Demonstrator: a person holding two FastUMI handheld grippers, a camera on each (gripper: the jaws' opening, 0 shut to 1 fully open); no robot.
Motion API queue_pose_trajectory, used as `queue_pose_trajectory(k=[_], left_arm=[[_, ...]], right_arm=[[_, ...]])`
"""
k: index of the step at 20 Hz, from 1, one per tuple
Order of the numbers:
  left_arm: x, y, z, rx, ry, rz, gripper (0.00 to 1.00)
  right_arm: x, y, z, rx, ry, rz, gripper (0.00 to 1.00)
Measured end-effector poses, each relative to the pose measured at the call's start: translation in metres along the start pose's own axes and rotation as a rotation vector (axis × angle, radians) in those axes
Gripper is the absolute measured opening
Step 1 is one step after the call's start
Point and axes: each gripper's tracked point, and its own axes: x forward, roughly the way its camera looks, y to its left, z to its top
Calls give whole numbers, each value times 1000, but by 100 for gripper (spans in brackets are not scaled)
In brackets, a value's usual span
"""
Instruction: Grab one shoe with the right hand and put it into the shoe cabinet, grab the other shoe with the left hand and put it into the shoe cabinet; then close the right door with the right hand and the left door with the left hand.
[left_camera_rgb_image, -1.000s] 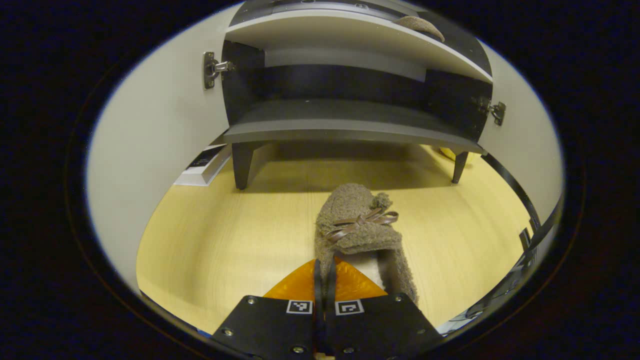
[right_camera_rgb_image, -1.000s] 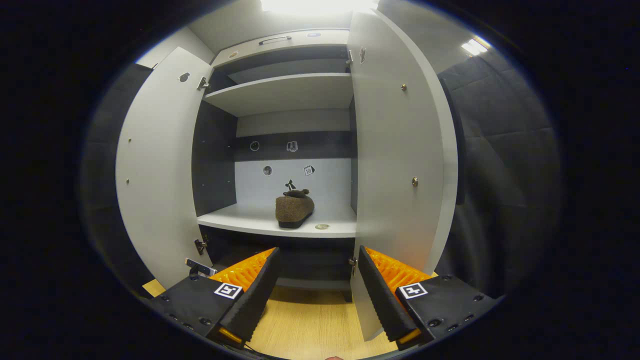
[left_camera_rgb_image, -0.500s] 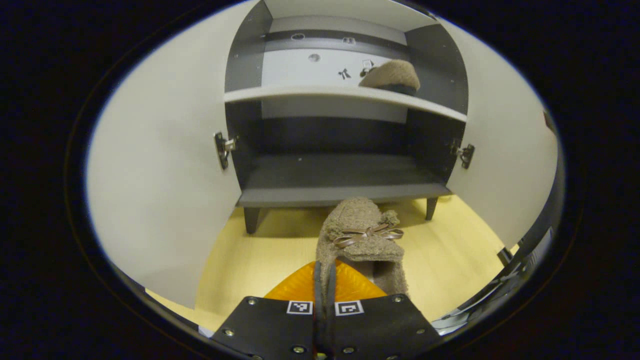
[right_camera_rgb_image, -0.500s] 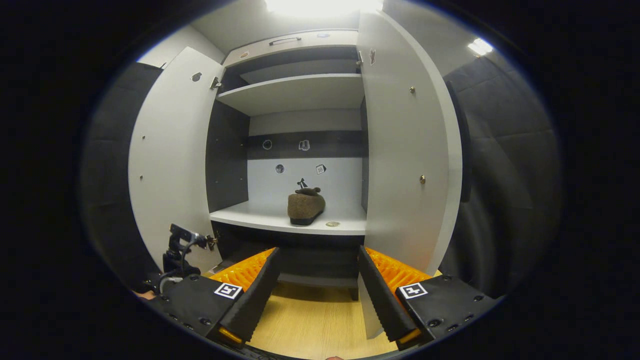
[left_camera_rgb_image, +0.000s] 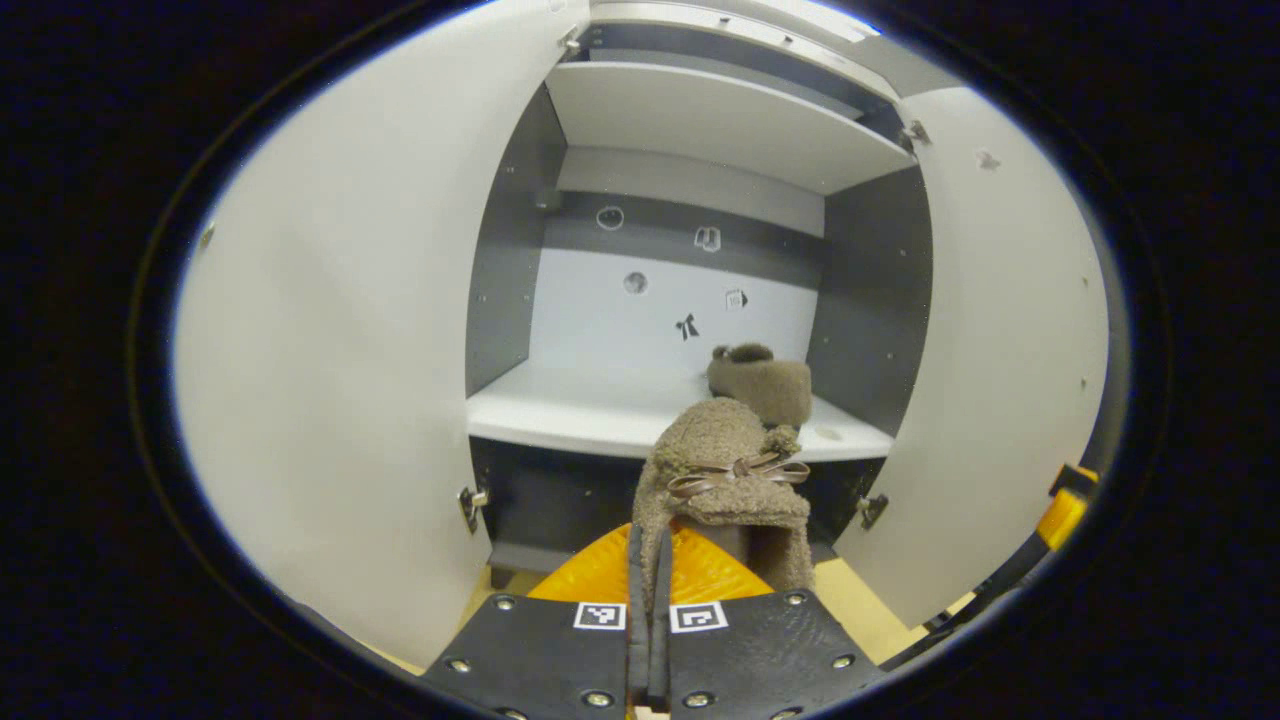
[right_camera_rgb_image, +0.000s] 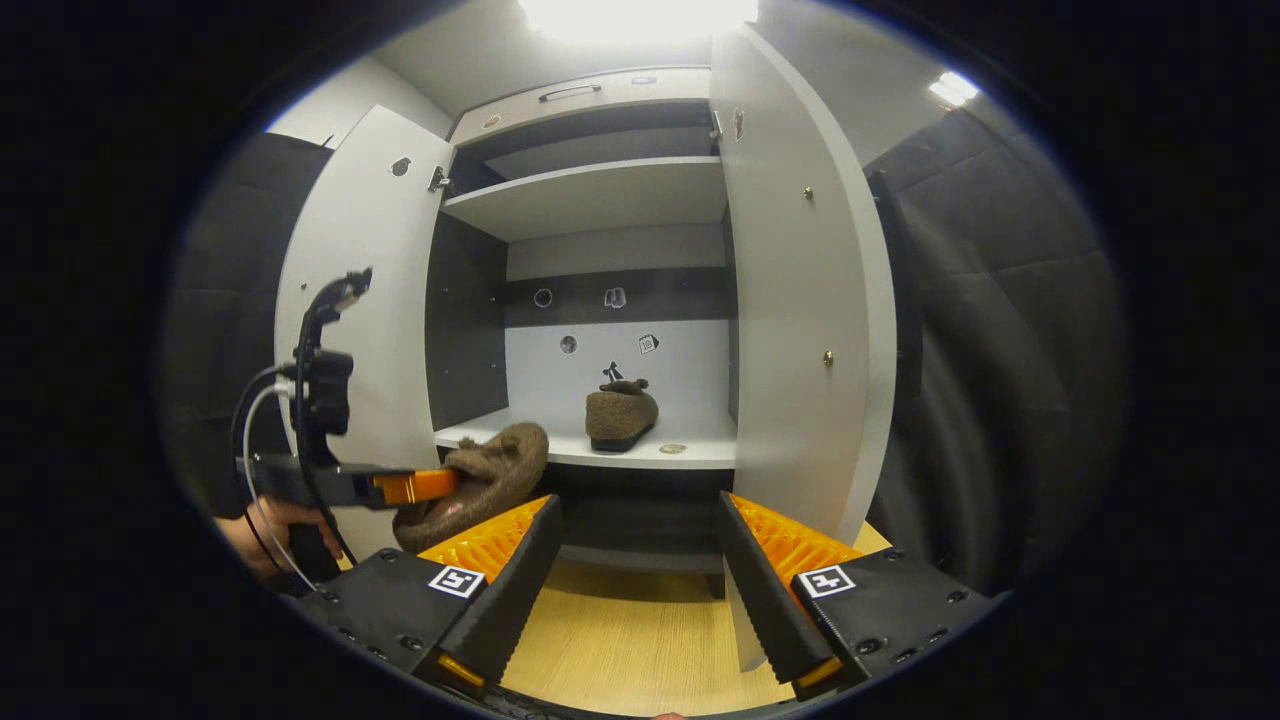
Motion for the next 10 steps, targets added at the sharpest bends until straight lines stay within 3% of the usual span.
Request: queue_pose_trajectory(k=[1,2,6,7,10], left_arm=[[8,1,14,-3,-26,0,7],[15,2,30,0,-50,8,0],[52,13,74,15,-96,48,7],[63,15,80,8,-96,53,0],[109,20,89,-17,-55,57,1]], right_arm=[[-1,-1,0,1,-1,-3,98],[-4,-1,0,2,-1,-7,96],[-8,-5,-2,8,-5,-27,98],[-9,-6,-1,11,-6,-32,97],[-8,-5,-4,27,1,-47,96]])
